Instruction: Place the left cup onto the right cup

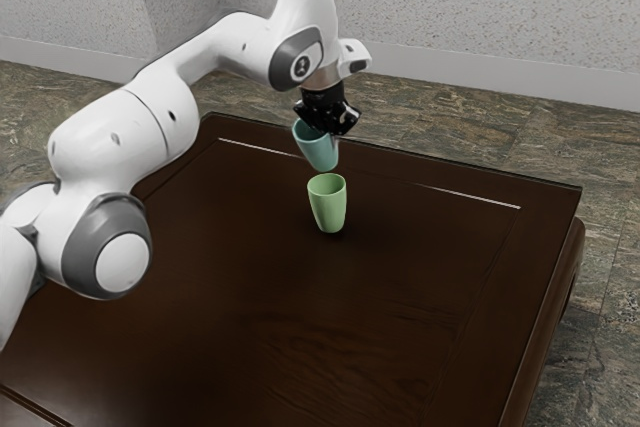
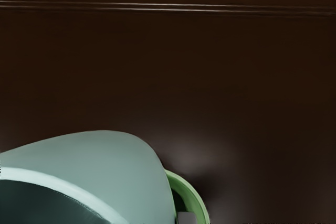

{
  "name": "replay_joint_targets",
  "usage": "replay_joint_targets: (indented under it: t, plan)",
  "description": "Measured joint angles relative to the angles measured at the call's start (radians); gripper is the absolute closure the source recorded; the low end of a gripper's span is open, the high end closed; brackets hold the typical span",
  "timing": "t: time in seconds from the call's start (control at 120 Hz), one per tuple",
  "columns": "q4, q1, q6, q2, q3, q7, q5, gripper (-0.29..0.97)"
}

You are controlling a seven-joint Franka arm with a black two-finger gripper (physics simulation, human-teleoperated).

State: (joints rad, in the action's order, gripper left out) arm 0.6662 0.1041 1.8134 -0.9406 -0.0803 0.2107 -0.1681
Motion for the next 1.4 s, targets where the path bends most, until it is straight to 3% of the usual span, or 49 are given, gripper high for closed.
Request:
replay_joint_targets:
  t: [0.558,1.317,1.4]
  plan:
    - [0.012,-0.004,-0.108,0.001,-0.02,0.005,0.006,0.78]
    - [0.021,0.0,-0.115,-0.008,-0.041,0.015,0.002,0.78]
    - [0.032,-0.015,-0.113,-0.011,-0.054,0.015,0.013,0.61]
